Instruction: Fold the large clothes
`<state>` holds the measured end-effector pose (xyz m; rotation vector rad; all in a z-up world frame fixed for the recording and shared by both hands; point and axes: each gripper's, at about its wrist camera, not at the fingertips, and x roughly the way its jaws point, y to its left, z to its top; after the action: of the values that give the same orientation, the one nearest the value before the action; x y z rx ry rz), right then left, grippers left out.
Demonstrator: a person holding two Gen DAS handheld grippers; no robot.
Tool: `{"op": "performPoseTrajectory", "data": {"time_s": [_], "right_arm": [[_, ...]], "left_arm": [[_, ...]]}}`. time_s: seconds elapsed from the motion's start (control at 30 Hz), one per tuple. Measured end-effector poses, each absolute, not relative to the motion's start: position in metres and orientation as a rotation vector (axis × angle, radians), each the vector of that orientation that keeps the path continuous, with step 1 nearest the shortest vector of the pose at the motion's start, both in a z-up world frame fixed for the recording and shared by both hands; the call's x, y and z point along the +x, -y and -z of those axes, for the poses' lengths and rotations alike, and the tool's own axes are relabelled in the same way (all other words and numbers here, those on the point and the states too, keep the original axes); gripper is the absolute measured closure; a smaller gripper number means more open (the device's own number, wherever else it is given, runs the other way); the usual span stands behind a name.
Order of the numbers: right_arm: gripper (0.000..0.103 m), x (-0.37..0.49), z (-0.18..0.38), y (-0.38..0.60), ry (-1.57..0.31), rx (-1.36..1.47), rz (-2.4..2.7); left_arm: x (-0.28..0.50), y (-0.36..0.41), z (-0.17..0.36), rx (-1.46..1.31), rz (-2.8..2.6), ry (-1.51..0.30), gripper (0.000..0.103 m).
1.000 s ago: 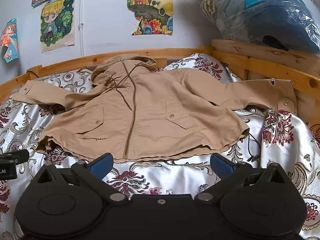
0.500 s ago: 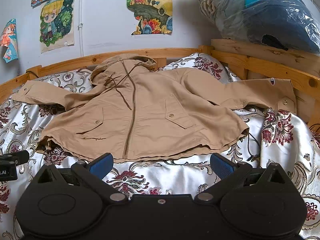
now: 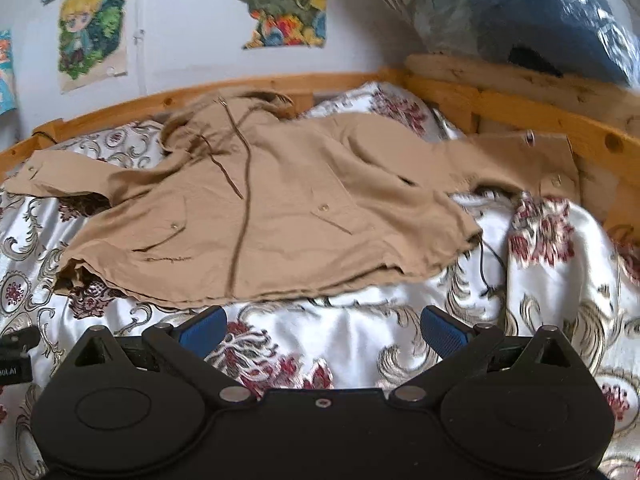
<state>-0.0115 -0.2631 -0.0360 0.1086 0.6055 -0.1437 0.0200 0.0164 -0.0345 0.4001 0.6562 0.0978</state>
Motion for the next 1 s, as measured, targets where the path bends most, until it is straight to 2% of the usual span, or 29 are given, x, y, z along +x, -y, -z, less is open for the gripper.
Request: {"op": "performPoseTrajectory", "data": {"time_s": [0.27,0.43,0.67,0.77,0.83,0.87,0.9,0.93,0.97,1.0], "right_arm": [[0.001,-0.001,0.037,0.267,-0.626,0.124,0.150],[0.001,0.025,0.034,0.278,-0.648,0.000,0.153],[0.001,0.088,0.039,0.348,-0.715,0.040,0.231],[0.009,0.113,0.049,0.378,-0.708,0.049,0.302],[0.018,0.130,0.059,0.396,-0.717,0.055,0.330],[0.022,0.137,0.064,0.403,-0.723,0.063,0.338],[0.034,0.141,0.067,0.407,-0.727,0.069,0.343],[0.046,0.145,0.070,0.411,-0.732,0.072,0.347],[0.053,0.148,0.072,0.412,-0.736,0.070,0.355],[0.068,0.149,0.073,0.413,-0.735,0.066,0.363]], "left_arm": [[0.052,-0.006,0.051,0.648,-0.052,-0.579,0.000],[0.086,0.005,0.073,0.779,-0.032,-0.492,0.000],[0.136,-0.006,0.107,0.870,-0.046,-0.469,0.000],[0.148,-0.013,0.109,0.879,-0.038,-0.455,0.005],[0.152,-0.015,0.110,0.899,-0.002,-0.447,0.016],[0.149,-0.016,0.110,0.915,0.017,-0.443,0.026],[0.148,-0.016,0.111,0.934,0.039,-0.437,0.031],[0.146,-0.015,0.113,0.961,0.063,-0.427,0.049],[0.145,-0.014,0.113,0.986,0.085,-0.420,0.072],[0.142,-0.013,0.114,1.011,0.106,-0.414,0.083]]}}
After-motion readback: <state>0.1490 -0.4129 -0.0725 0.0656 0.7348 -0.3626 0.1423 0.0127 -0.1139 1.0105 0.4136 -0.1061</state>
